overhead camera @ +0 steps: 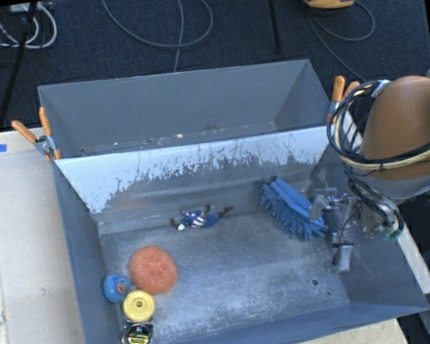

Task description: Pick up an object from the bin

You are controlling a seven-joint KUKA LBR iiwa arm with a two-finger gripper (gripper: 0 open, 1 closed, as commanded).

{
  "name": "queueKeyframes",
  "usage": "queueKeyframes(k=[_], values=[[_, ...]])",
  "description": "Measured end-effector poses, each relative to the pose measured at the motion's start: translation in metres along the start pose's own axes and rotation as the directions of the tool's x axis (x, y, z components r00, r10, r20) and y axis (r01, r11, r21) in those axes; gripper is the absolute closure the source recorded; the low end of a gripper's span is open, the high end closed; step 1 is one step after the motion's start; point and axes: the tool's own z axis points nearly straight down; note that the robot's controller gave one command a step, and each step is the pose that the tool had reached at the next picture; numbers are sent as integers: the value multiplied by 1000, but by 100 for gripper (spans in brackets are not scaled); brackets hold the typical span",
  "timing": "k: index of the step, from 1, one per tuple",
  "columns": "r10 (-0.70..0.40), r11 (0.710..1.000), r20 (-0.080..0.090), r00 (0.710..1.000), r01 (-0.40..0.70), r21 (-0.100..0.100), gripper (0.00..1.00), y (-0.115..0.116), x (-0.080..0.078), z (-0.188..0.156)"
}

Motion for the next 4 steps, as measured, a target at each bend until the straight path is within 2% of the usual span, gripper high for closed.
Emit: queueKeyframes(k=[1, 2, 3, 4], values=[[21, 1000, 4, 1000, -21, 0, 0, 4, -30, 16], [82, 997, 7, 997, -82, -1, 0, -7, -43, 40], [77, 997, 1, 997, -77, 1, 0, -15, -39, 62], [194, 981, 11, 981, -194, -1, 100, -15, -73, 111]])
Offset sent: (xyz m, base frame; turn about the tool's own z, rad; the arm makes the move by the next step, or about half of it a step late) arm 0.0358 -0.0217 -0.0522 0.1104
